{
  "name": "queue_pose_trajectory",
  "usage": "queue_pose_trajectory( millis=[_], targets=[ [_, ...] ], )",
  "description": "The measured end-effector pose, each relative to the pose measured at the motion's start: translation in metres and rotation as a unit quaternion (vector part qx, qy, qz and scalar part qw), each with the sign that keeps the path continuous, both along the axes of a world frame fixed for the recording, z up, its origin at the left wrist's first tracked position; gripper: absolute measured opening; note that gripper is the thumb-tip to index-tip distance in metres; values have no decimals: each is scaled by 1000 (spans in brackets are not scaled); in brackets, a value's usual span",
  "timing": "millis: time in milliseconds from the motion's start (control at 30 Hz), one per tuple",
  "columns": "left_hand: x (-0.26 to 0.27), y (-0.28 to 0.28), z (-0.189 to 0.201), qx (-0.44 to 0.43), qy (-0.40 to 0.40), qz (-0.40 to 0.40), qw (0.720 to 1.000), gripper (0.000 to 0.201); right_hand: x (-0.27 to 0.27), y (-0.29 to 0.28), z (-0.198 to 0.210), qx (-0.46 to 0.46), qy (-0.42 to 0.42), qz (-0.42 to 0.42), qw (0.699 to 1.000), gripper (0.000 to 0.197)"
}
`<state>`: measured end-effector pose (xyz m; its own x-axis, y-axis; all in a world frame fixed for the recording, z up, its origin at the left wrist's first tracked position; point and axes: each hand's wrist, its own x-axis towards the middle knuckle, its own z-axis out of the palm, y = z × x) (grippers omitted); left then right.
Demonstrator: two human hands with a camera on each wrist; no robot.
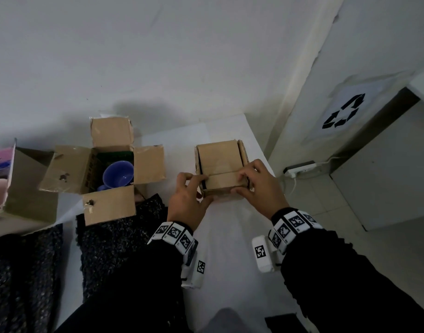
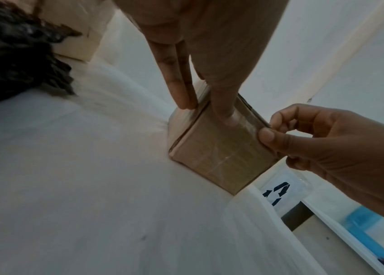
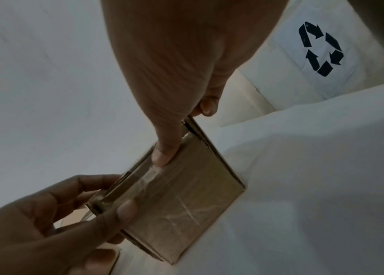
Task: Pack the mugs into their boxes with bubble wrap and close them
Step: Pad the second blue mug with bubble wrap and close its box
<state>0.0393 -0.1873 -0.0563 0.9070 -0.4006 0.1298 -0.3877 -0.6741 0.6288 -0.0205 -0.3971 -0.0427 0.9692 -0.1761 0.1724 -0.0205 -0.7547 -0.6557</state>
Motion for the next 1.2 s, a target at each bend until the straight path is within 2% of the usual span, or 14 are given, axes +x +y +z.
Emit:
queue_pose_trajectory(
  millis=[100, 233, 367, 433, 533, 633, 733, 933, 1033, 1133, 1200],
  targets=[
    [17, -8, -1, 28, 4, -25, 999, 51, 14, -6, 0, -39, 6, -7, 999, 21],
    [32, -9, 9, 113, -15, -60, 992, 51, 29, -6, 5, -134, 43, -9, 990, 19],
    [28, 7, 19, 101, 11, -86, 991, 55, 26, 1, 13, -186, 68, -32, 980, 20],
    [18, 21, 25, 96, 9, -79, 992, 46, 20, 11, 18, -219, 49, -57, 973, 22],
    [-3, 48, 33, 71, -4, -50, 996, 28, 15, 37, 24, -196, 12, -56, 979, 19],
    [-28, 88, 39, 49, -12, -16, 999, 21, 15, 74, 24, -133, -9, 40, 990, 16],
    [-52, 139, 42, 66, -13, 37, 997, 20, 12, 120, 23, -31, 21, 173, 984, 11],
    [-93, 238, 29, 130, 59, 123, 982, 21, -6, 205, 14, -7, 85, 295, 952, 16],
    [-100, 262, 16, 170, 124, 111, 971, 29, -18, 238, 2, -40, 107, 332, 936, 28],
    [-98, 273, 8, 178, 170, 81, 966, 33, -27, 263, -13, -183, 152, 332, 913, 68],
    [-95, 276, 3, 173, 175, 54, 968, 34, -32, 272, -21, -260, 184, 302, 899, 80]
  ],
)
